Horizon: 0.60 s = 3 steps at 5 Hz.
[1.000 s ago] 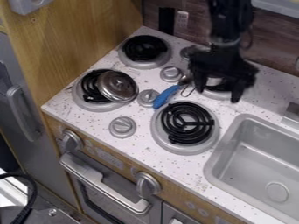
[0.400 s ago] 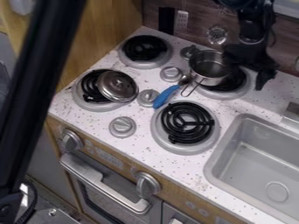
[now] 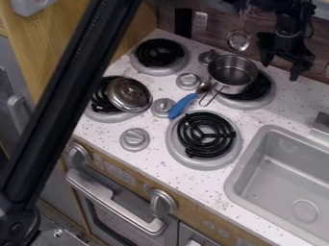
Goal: Put the pan in the sink
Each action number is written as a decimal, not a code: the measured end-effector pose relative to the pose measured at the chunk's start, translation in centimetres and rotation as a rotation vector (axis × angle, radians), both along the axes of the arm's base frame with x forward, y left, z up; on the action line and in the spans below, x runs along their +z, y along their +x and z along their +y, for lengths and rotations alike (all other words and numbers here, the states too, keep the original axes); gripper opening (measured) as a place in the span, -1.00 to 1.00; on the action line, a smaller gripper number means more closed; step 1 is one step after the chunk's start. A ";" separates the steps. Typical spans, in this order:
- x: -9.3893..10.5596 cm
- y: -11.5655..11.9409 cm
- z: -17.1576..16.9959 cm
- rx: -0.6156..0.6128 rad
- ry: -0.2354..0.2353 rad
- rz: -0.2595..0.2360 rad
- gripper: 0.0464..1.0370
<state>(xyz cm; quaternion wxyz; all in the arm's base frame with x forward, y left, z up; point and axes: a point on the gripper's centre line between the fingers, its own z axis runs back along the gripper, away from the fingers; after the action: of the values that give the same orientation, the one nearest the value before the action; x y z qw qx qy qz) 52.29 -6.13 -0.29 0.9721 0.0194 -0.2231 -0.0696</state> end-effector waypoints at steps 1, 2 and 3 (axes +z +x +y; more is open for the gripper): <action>-0.4 0.1 1.9 0.053 0.037 0.009 0.93; -1.6 -1.0 4.1 0.110 0.066 0.062 0.93; -3.4 -2.4 5.5 0.152 0.061 0.111 0.93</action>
<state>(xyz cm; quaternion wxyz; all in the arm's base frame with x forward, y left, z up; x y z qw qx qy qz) 49.86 -0.62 -3.72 0.9844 0.0620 -0.1647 -0.0034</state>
